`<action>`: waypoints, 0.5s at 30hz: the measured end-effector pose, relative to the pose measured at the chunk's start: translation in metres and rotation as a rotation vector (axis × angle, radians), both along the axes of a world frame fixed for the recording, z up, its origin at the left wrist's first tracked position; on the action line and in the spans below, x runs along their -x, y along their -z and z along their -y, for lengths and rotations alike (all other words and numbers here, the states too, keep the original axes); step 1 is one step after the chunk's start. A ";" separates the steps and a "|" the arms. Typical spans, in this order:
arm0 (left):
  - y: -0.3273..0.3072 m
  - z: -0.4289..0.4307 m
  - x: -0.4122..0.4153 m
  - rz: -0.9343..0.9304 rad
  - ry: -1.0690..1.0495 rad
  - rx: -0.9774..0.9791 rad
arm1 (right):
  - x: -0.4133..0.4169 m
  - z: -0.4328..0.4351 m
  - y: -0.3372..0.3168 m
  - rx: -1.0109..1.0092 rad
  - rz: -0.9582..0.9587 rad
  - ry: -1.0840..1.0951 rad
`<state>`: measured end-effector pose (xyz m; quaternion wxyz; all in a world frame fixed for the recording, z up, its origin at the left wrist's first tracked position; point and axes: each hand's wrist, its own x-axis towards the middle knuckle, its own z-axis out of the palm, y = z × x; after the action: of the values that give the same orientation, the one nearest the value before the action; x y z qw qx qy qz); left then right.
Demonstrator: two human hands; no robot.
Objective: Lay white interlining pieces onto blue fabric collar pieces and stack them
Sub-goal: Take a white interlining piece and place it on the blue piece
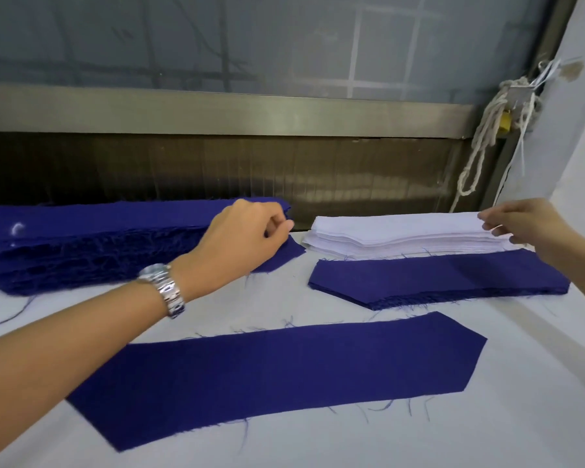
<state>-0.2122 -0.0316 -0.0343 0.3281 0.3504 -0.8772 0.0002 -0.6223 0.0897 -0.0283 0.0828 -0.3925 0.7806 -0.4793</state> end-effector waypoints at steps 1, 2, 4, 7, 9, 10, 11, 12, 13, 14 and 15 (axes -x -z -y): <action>0.000 0.005 0.015 0.001 0.019 0.005 | 0.007 0.003 0.002 0.025 -0.007 0.033; 0.000 0.010 0.029 0.012 0.035 0.006 | 0.015 0.006 0.004 0.043 -0.017 0.064; 0.002 0.020 0.053 0.052 0.057 0.014 | 0.031 0.013 0.009 0.050 -0.049 0.122; 0.004 0.036 0.083 0.111 0.050 0.017 | 0.054 0.022 0.016 0.038 -0.133 0.235; 0.006 0.045 0.100 0.156 0.020 0.009 | 0.066 0.026 0.020 0.009 -0.206 0.309; 0.007 0.049 0.107 0.184 0.005 0.008 | 0.071 0.029 0.021 -0.014 -0.230 0.336; 0.008 0.053 0.113 0.209 -0.007 0.011 | 0.077 0.032 0.023 -0.040 -0.247 0.356; 0.009 0.057 0.118 0.226 -0.016 0.018 | 0.082 0.035 0.024 -0.066 -0.263 0.369; 0.009 0.061 0.121 0.238 -0.027 0.030 | 0.086 0.038 0.026 -0.090 -0.280 0.377; 0.010 0.064 0.124 0.246 -0.037 0.042 | 0.090 0.041 0.028 -0.113 -0.297 0.384; 0.011 0.067 0.126 0.250 -0.044 0.050 | 0.094 0.045 0.029 -0.134 -0.317 0.387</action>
<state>-0.3385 -0.0989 -0.0453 0.2250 0.3583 -0.9031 0.0729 -0.7161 0.0446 -0.0574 -0.1081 -0.2995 0.8744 -0.3660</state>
